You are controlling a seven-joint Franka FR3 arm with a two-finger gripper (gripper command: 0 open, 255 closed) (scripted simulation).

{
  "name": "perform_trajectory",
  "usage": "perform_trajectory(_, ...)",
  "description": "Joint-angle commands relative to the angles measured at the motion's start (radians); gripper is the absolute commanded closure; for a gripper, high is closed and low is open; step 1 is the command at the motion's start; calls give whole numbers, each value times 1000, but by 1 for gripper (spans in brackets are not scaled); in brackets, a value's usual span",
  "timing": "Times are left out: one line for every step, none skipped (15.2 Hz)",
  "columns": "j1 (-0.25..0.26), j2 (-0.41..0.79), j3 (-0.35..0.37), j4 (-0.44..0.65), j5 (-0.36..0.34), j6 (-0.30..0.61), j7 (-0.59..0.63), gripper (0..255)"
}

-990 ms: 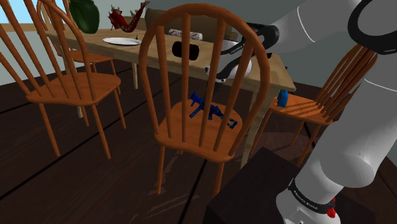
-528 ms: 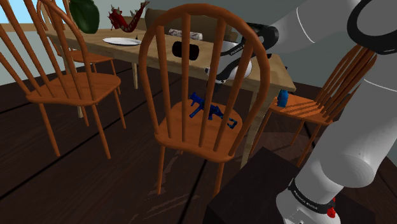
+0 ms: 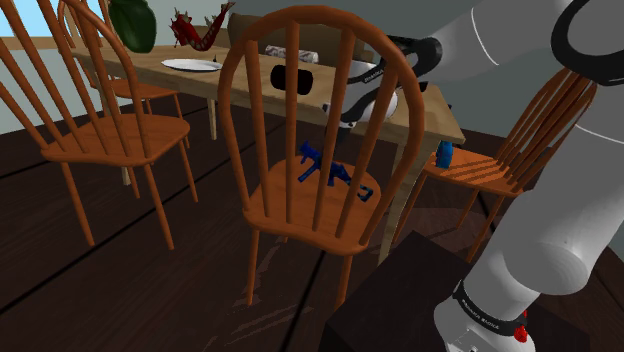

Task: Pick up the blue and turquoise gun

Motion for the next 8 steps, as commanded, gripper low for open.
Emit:
perform_trajectory(0, -15, 0, 12, -8, -27, 8, 255)
perform_trajectory(0, -23, 0, 18, -11, -40, 11, 255)
perform_trajectory(-1, -31, 0, 24, -15, -53, 14, 255)
perform_trajectory(-1, -38, 0, 30, -18, -67, 17, 255)
perform_trajectory(-1, -45, 0, 36, -21, -80, 20, 255)
perform_trajectory(-1, -52, 0, 43, -24, -93, 23, 255)
perform_trajectory(-2, -59, 0, 50, -27, -106, 26, 255)
perform_trajectory(-2, -66, 1, 57, -30, -120, 29, 255)
